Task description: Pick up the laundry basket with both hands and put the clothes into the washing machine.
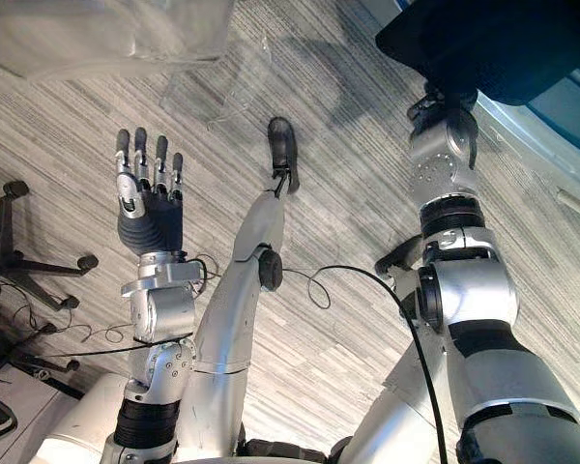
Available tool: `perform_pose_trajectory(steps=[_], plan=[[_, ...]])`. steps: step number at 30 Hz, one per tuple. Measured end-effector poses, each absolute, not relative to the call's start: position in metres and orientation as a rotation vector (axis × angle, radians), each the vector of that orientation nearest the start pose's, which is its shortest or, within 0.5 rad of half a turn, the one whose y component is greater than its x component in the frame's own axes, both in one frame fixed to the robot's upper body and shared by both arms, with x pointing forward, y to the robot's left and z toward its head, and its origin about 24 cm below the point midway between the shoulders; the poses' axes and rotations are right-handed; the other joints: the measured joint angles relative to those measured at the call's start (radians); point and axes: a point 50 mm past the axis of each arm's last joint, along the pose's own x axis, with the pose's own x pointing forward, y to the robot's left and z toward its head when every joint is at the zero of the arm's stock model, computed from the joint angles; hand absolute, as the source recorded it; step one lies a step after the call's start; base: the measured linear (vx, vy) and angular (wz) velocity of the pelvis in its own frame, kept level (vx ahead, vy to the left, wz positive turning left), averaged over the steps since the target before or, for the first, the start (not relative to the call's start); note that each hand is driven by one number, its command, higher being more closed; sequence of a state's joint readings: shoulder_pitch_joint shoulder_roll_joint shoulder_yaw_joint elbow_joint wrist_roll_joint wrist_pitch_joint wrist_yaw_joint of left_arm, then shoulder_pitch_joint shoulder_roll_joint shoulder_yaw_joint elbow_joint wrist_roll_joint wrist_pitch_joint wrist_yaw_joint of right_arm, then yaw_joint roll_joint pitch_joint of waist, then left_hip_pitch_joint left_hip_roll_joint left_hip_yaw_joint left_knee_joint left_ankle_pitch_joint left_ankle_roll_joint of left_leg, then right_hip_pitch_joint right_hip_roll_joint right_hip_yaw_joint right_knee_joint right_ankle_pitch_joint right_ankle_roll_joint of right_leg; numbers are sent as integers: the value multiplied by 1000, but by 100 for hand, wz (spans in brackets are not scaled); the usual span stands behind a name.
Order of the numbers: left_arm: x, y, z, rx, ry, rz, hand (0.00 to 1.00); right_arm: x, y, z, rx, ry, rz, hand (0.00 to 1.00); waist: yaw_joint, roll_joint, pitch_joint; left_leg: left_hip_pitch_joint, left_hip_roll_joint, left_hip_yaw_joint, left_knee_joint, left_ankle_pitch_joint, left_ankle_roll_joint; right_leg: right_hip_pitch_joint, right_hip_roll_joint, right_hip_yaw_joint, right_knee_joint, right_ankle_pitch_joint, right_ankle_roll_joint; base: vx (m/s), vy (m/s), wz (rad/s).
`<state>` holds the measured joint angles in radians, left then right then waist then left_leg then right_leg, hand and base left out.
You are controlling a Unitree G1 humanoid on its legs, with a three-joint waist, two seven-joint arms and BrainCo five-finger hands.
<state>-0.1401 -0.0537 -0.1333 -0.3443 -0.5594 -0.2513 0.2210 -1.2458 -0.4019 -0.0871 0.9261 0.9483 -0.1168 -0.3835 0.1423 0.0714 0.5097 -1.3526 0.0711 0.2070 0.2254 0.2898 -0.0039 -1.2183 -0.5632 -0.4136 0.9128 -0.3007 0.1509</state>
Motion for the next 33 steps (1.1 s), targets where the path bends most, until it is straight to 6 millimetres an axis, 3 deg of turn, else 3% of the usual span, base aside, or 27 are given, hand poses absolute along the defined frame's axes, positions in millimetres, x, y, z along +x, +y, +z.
perform_pose_trajectory(steps=[4,5,10,11,12,13,14,15,16,17,18,23,27,30,32,33], plan=[[246,121,157,-729,-548,-21,0,408,-202,284,911,-353,-319,100,1,1,0,3,18,7,26,22,15,12,6,0,12,0,0,-24,51,-11],[246,119,156,-730,-538,-29,0,405,-200,283,950,-368,-316,100,2,15,3,11,25,4,36,27,21,38,12,-17,8,0,-1,-27,38,-10],[253,104,133,-699,-418,-49,0,387,-180,257,1161,-414,-278,100,-2,31,-6,158,39,-3,7,27,22,182,31,-37,-23,1,1,-43,33,-11],[253,100,122,-684,-371,-48,0,385,-184,233,1174,-383,-329,100,18,37,-77,151,40,-1,-12,15,18,167,41,-31,-33,3,-1,-82,44,-11],[252,98,121,-682,-363,-54,0,380,-188,231,1185,-423,-337,100,23,41,-89,155,40,3,-16,-6,-4,168,42,-22,-44,7,-7,-80,54,-13],[253,98,122,-677,-367,-56,0,361,-200,253,1223,-629,-301,100,22,41,-89,169,49,19,-14,-47,-49,182,48,-21,-76,28,-12,-36,41,-22],[253,98,120,-673,-360,-53,0,349,-207,268,1243,-744,-280,100,20,42,-89,178,57,19,-15,-37,-44,189,58,-18,-85,37,-4,-58,50,-52],[255,101,112,-661,-326,-33,0,317,-231,302,1245,-1028,-252,100,3,40,-94,209,70,24,-16,19,-2,218,75,-13,-96,49,1,-70,41,-42],[255,100,109,-656,-309,-34,0,317,-236,301,1180,-1030,-278,100,-4,33,-104,221,66,28,-24,14,3,224,74,-9,-101,49,2,-70,36,-29],[256,96,107,-652,-295,-52,0,323,-241,282,1114,-971,-318,100,3,27,-116,237,64,34,-40,14,3,234,75,-2,-110,50,2,-51,29,-2],[254,94,106,-636,-292,-67,0,318,-243,276,1160,-985,-338,0,3,27,-116,259,65,43,-54,16,2,248,78,1,-121,55,3,-34,17,-12],[254,92,89,-607,-221,-58,0,321,-240,270,1228,-929,-381,0,8,29,-117,294,68,57,-46,35,15,285,80,5,-141,59,5,-14,1,-4],[252,89,78,-605,-170,-66,0,335,-237,260,1111,-835,-435,0,-2,30,-117,325,69,69,-53,31,18,300,82,15,-149,63,10,-34,-4,-9],[247,88,71,-606,-143,-64,0,345,-233,242,1018,-741,-437,0,-1,30,-117,370,69,84,-88,13,19,316,92,36,-158,64,6,-64,0,-15],[246,91,69,-599,-135,-53,0,346,-222,220,941,-672,-412,0,-13,27,-117,382,71,106,-92,-49,-50,329,95,45,-203,80,-3,-31,20,-6],[246,93,68,-599,-133,-43,0,346,-219,211,926,-647,-411,0,-15,27,-116,384,74,107,-85,-47,-50,335,100,46,-210,83,0,-11,8,-26]])
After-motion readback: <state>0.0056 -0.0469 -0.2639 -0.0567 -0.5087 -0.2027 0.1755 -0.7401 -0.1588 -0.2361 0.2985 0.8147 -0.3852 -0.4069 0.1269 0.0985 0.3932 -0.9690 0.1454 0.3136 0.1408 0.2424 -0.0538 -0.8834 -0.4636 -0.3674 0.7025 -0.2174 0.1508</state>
